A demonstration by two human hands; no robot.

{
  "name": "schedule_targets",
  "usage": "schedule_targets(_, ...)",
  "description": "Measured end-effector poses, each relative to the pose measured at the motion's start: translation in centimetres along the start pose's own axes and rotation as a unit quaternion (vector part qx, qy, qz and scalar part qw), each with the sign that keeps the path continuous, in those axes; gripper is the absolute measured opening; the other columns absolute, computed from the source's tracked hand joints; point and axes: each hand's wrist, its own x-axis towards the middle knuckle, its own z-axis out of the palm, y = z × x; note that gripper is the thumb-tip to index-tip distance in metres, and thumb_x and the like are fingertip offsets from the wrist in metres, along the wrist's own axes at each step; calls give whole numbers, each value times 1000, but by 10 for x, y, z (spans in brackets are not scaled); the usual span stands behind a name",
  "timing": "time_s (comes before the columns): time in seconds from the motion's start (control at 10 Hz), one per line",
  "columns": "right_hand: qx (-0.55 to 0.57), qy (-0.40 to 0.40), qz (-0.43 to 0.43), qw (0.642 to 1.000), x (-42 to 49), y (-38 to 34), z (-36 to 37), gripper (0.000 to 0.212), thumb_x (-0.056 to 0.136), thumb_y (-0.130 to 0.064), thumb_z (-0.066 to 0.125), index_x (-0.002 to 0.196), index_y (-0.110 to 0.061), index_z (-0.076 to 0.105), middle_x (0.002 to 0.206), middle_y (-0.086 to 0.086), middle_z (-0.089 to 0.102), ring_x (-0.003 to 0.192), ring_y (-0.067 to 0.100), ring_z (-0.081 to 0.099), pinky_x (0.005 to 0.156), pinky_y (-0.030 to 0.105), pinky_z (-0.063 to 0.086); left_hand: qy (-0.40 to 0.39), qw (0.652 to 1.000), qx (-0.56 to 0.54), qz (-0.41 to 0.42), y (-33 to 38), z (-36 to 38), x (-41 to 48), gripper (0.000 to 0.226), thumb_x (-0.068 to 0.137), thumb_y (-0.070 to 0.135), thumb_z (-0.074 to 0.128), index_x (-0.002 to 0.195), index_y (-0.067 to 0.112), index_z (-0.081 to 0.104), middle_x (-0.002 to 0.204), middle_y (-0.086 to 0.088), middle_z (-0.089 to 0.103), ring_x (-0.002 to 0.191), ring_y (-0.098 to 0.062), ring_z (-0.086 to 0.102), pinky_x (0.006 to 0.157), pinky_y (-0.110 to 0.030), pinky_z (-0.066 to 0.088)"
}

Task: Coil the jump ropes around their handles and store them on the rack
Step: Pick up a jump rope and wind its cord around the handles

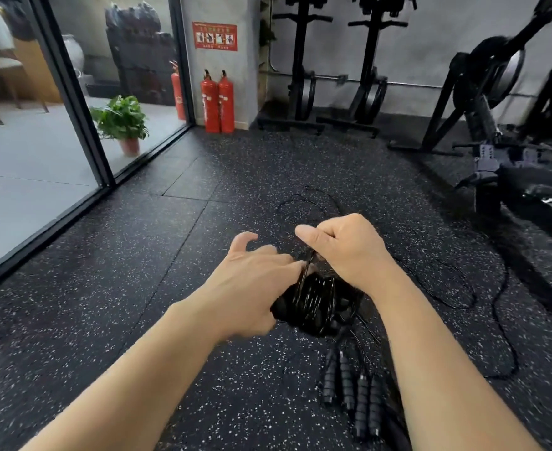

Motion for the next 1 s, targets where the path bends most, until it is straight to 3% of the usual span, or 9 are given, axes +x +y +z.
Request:
schedule_targets(0.1, 108, -28, 42, 993, -3, 11, -1, 63, 89, -50, 60, 43, -18, 33, 42, -11, 27, 42, 9, 25, 53, 30, 25, 43, 998, -50, 16, -1, -4, -3, 30, 77, 23, 60, 99, 33, 43, 85, 16, 49, 93, -7, 47, 114, -43, 21)
schedule_targets(0.3, 281, -72, 147, 946, -7, 19, 0, 50, 86, -45, 66, 63, -3, 52, 61, 13, 43, 45, 16, 34, 43, 21, 32, 63, 986, -147, 35, 5, -9, -5, 37, 73, 26, 52, 108, 34, 52, 88, 18, 56, 91, -5, 49, 105, -36, 26)
schedule_targets(0.4, 324, -100, 151, 929, -8, 18, 4, 56, 87, -42, 66, 66, 9, 53, 62, 13, 44, 49, 19, 36, 46, 22, 31, 79, 970, -231, 25, 8, -6, -3, 56, 67, 28, 58, 121, 32, 47, 92, 19, 58, 93, -3, 53, 106, -34, 24)
schedule_targets(0.5, 353, -123, 170, 912, -3, 17, 13, 47, 94, -18, 59, 54, -2, 43, 44, 1, 45, 36, 10, 37, 39, 18, 30, 86, 951, -298, 10, 7, -3, -5, 70, 67, 19, 69, 125, 36, 34, 90, 17, 59, 96, 2, 52, 109, -29, 20)
schedule_targets(0.6, 351, -144, 197, 904, -3, 14, 23, 34, 95, 6, 44, 63, -7, 44, 38, -9, 42, 30, 3, 37, 35, 15, 32, 75, 948, -308, 13, 6, -4, -5, 75, 67, 21, 70, 134, 33, 39, 96, 18, 62, 98, 0, 56, 105, -39, 33)
schedule_targets(0.7, 360, -131, 216, 898, -12, 10, 27, 39, 97, 11, 27, 68, -10, 42, 33, -7, 51, 31, 0, 51, 39, 14, 43, 82, 943, -323, -15, 7, -6, -4, 59, 63, 22, 62, 121, 33, 53, 92, 13, 64, 90, -8, 61, 86, -41, 47)
schedule_targets(0.8, 324, -113, 215, 914, -18, -1, 31, 38, 100, 7, 28, 71, -11, 44, 39, -5, 56, 35, 4, 55, 40, 13, 44, 83, 915, -386, -88, 5, -4, -6, 50, 65, 17, 63, 112, 31, 56, 80, 9, 64, 70, -10, 61, 60, -28, 49)
schedule_targets(0.9, 225, -130, 213, 942, -8, 8, 48, 39, 100, -7, 42, 63, -16, 47, 53, -3, 50, 46, 10, 46, 45, 18, 40, 123, 878, -431, -167, -5, 1, -3, 47, 69, 4, 69, 108, 27, 57, 72, 7, 59, 51, -5, 52, 44, -21, 42)
schedule_targets(1.0, 167, -78, 208, 961, -9, 6, 53, 47, 99, -26, 42, 55, -13, 54, 51, -1, 50, 52, 16, 44, 56, 29, 36, 142, 847, -443, -257, -22, 5, 0, 40, 71, 3, 69, 105, 21, 56, 75, 0, 57, 46, -6, 47, 40, -21, 39)
